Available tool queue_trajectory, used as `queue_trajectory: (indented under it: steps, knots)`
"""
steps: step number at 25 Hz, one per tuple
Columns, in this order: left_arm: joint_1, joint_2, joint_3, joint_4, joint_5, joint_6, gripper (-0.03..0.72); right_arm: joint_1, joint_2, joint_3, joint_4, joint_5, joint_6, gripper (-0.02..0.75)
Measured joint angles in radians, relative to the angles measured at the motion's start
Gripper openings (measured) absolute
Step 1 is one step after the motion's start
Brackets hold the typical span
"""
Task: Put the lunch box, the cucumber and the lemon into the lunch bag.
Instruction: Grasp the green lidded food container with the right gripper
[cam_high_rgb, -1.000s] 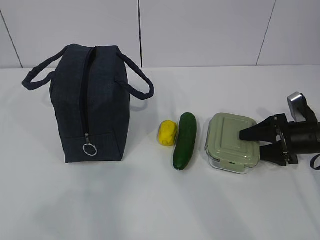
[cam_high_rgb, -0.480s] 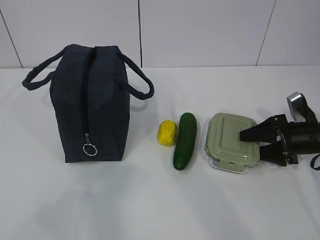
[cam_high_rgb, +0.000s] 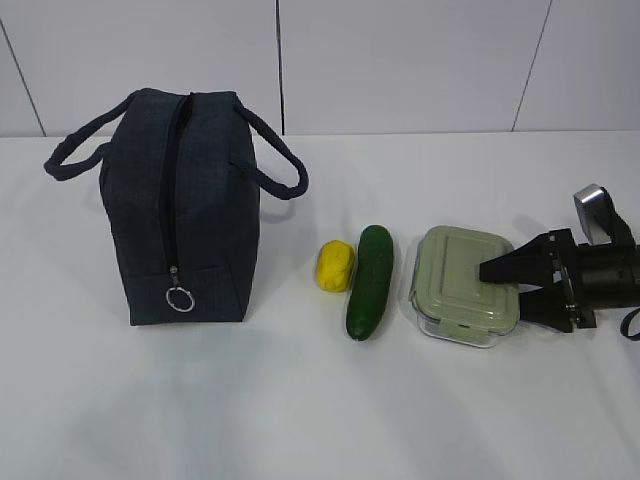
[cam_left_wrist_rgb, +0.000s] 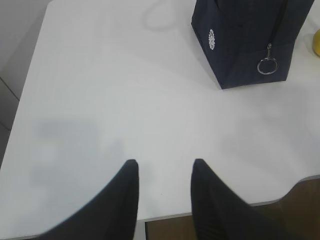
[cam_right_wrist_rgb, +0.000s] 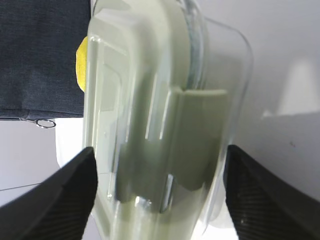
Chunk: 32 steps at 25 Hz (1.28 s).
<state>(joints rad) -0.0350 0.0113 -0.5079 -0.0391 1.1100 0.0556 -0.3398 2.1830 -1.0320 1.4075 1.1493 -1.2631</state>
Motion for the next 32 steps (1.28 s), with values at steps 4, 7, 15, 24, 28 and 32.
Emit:
queue_trajectory:
  steps: [4, 7, 15, 24, 28, 32]
  knots:
    - [0.000, 0.000, 0.000, 0.000, 0.000, 0.000, 0.239, 0.000, 0.000, 0.000, 0.000, 0.000, 0.000, 0.582]
    - [0.000, 0.000, 0.000, 0.000, 0.000, 0.000, 0.239, 0.000, 0.000, 0.000, 0.000, 0.000, -0.002, 0.583]
    - [0.000, 0.000, 0.000, 0.000, 0.000, 0.000, 0.239, 0.000, 0.000, 0.000, 0.000, 0.000, -0.002, 0.582]
    - [0.000, 0.000, 0.000, 0.000, 0.000, 0.000, 0.239, 0.000, 0.000, 0.000, -0.002, 0.000, -0.002, 0.525]
    - [0.000, 0.000, 0.000, 0.000, 0.000, 0.000, 0.239, 0.000, 0.000, 0.000, -0.002, 0.000, -0.002, 0.459]
    - [0.000, 0.000, 0.000, 0.000, 0.000, 0.000, 0.239, 0.000, 0.000, 0.000, -0.002, 0.000, -0.002, 0.446]
